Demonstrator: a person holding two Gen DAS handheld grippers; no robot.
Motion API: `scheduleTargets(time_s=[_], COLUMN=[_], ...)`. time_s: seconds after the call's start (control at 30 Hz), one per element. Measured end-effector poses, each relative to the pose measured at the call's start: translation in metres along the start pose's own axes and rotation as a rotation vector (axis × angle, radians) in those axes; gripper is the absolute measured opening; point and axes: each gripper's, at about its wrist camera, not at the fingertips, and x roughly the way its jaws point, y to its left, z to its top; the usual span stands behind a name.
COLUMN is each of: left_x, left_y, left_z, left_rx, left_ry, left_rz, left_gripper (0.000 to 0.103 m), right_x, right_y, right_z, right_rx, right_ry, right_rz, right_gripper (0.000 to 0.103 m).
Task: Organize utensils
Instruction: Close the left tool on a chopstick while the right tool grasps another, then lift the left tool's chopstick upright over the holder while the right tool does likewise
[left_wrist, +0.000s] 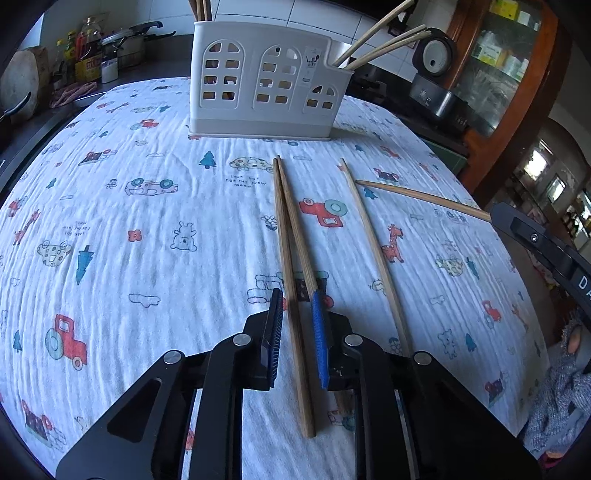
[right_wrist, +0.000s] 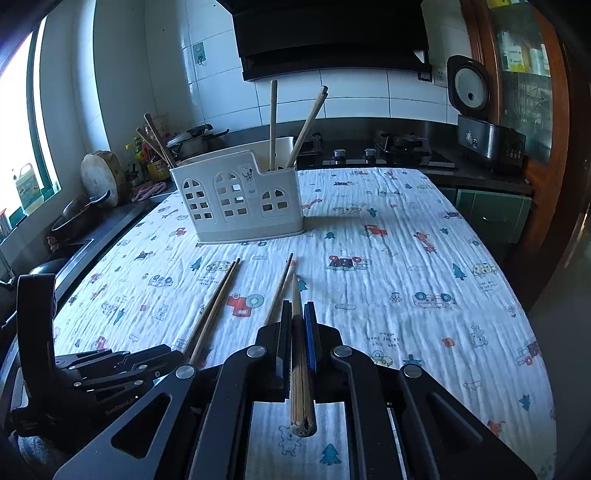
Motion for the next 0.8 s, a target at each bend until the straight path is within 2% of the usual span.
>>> scheduleTargets(time_s=[0.23,0.33,0.43,0.53,0.8], left_x=[0.010,0.011,0.012,0.010,-0.025], left_y=[0.004,0.001,-0.004,-0.004,-0.001], left_z=[0.002,0.002,0.003,0.005,0.017], left_rx=[-0.026,-0.009,0.015,0.013,0.016], left_ry=[0.020,0.025,0.030,0.040,-0.031], left_rz=[0.006,0.021,0.056,0.057,0.014], left_gripper=[0.012,0.012,0.007,0.007,0.006], right_x=[0.001,0.001,-0.001,-0.004,-0.010], right_y=[-0.004,-0.004,-0.001,0.001,0.004], right_z=[0.000,0.000,0.001,0.003,0.013], right_rx=[0.011,0.010,0.005,-0.001,-0.026], right_ry=[0.001,0.002,0.000,-0.008,-0.026], right_rz=[0.009,0.009,0.008,0.006,-0.006], right_gripper=[0.007,0.007,0.007,0.007,0.007])
